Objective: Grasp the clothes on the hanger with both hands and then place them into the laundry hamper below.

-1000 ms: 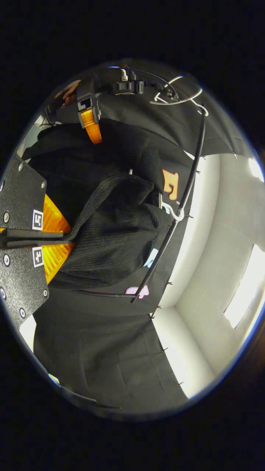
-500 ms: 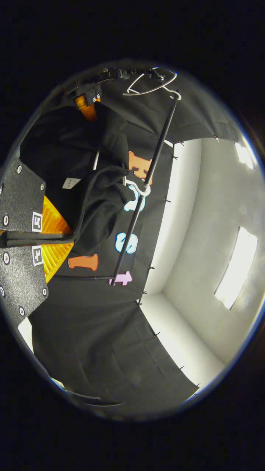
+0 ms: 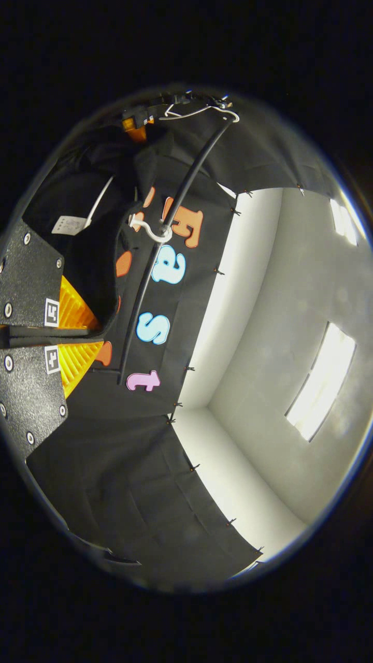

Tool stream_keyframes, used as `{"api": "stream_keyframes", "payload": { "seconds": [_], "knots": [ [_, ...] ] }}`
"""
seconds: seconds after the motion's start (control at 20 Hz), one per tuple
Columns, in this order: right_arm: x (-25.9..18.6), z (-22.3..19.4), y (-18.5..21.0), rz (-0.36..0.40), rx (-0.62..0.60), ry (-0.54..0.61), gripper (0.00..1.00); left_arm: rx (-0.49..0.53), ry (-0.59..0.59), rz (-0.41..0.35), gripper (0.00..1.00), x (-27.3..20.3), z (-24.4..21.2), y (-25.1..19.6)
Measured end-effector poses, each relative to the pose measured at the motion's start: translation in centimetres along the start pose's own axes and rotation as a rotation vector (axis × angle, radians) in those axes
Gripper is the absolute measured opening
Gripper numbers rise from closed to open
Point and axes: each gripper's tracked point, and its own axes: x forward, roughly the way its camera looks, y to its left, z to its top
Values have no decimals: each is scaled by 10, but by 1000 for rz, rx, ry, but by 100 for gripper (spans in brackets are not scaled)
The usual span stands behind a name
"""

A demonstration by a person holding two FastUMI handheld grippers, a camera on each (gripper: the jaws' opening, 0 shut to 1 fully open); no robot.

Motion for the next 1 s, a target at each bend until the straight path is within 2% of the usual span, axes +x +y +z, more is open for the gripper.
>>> {"api": "stream_keyframes", "payload": {
  "seconds": [0.1, 0.25, 0.35, 0.4, 0.45, 0.5, 0.55, 0.65, 0.7, 0.75, 0.8, 0.85, 0.9, 0.95, 1.0],
  "knots": [
    [15, 5, -10, -11, -14, 7, 0, 13, 4, 17, 10, 16, 4, 9],
    [41, 14, -27, -40, -31, 20, 0, 63, 10, 42, 7, 34, 10, 20],
    [58, 17, -38, -61, -41, 29, 0, 51, 22, 53, 7, 47, 10, 27],
    [66, 18, -45, -75, -47, 35, 0, 48, 36, 73, 7, 53, 7, 34],
    [76, 16, -54, -95, -59, 46, 5, 62, 57, 114, 10, 58, 1, 48],
    [84, 14, -62, -114, -69, 54, 0, 82, 74, 143, 7, 60, -7, 60],
    [92, 12, -70, -134, -84, 65, 0, 99, 88, 165, 7, 67, -13, 66],
    [106, -1, -81, -159, -97, 92, 0, 103, 117, 170, 7, 77, -29, 66],
    [112, -9, -80, -157, -94, 101, 5, 90, 130, 170, 7, 79, -36, 64],
    [116, -21, -79, -154, -92, 121, 0, 77, 142, 170, 7, 79, -44, 61],
    [116, -37, -81, -154, -97, 145, 0, 74, 155, 173, 7, 81, -51, 61],
    [115, -52, -81, -155, -106, 166, 5, 69, 165, 171, 7, 84, -59, 60],
    [115, -67, -78, -149, -111, 186, 5, 60, 175, 167, 7, 87, -65, 60],
    [113, -81, -74, -139, -113, 206, 0, 54, 186, 163, 7, 87, -68, 60],
    [114, -91, -68, -127, -109, 216, 0, 48, 196, 162, 10, 87, -71, 60]
  ]
}}
